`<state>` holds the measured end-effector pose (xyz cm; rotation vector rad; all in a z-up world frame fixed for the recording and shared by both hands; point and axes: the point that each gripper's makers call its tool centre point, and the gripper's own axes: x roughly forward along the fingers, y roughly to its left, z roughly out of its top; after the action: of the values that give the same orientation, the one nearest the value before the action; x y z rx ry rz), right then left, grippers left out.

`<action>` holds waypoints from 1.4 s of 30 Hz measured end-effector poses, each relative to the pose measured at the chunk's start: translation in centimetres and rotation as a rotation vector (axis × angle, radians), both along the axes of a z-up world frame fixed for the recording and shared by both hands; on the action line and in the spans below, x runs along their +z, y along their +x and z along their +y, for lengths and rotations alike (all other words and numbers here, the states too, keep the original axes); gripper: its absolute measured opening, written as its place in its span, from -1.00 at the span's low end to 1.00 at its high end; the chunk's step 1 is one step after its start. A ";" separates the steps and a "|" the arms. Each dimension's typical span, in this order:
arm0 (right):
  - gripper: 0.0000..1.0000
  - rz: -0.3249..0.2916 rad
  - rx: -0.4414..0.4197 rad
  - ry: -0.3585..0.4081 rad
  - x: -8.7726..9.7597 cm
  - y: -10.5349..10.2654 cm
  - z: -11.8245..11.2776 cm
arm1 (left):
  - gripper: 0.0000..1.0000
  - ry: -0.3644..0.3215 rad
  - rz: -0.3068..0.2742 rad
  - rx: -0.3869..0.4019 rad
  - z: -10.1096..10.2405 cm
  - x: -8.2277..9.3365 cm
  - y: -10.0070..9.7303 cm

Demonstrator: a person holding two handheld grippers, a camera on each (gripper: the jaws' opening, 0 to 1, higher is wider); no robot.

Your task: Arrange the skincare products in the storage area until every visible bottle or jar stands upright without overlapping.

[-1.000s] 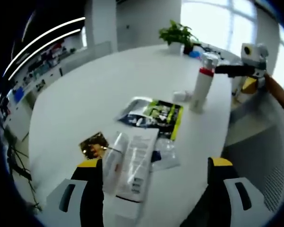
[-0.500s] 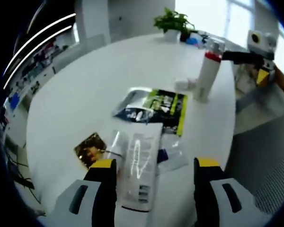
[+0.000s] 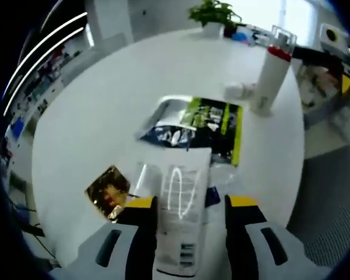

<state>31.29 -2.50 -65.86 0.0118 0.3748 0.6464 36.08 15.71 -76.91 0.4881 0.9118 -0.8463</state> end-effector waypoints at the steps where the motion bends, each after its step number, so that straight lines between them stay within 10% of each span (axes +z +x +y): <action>1: 0.99 -0.002 -0.001 -0.002 0.0 0.0 0.0 | -0.17 0.008 -0.001 -0.004 0.0 -0.1 0.0; 13: 0.99 -0.015 -0.003 -0.022 -0.1 0.1 -0.2 | -0.39 0.063 0.000 -0.005 0.3 -0.8 0.9; 42: 0.99 0.000 0.004 -0.047 -0.6 0.1 -0.1 | -0.45 -0.060 -0.014 0.066 0.6 -1.1 1.2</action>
<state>31.42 -2.57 -66.46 -0.0334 0.3896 0.6410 37.24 16.31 -78.01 0.4094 0.8832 -0.8065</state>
